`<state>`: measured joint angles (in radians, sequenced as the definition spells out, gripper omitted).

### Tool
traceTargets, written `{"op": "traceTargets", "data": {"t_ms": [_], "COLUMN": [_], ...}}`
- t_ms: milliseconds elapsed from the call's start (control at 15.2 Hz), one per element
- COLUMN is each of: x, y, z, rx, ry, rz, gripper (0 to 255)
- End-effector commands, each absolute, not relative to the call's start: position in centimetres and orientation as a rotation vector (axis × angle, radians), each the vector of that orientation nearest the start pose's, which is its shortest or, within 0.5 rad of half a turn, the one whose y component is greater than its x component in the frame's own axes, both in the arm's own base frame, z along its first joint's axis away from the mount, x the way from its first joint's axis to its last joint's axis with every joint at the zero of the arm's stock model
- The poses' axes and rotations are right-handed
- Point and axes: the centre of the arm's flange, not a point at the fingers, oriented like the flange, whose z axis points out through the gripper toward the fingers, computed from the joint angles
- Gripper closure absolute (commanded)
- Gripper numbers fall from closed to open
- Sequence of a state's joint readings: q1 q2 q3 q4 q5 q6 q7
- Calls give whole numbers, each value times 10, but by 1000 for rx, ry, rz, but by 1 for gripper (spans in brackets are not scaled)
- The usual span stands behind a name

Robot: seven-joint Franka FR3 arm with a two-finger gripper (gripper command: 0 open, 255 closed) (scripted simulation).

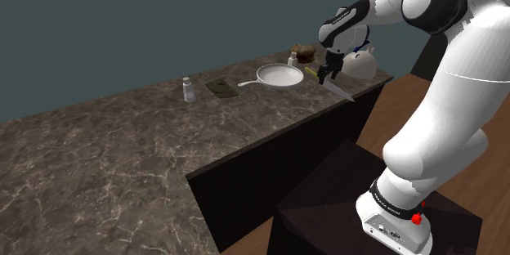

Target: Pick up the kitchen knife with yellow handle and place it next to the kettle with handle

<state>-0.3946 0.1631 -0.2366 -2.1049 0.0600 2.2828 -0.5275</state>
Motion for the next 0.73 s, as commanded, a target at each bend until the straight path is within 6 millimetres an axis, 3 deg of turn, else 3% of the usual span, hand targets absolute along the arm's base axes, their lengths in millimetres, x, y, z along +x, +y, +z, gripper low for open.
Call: {"op": "traceTargets", "data": {"t_ms": [0,132,660], "x": [461,461,461], "y": [-334,-334,-334], "z": [365,388,388], "rx": [-3138,-3138,-3138], "ry": [219,219,219], "rz": [-33,-33,-33], "gripper": [0,0,0]}}
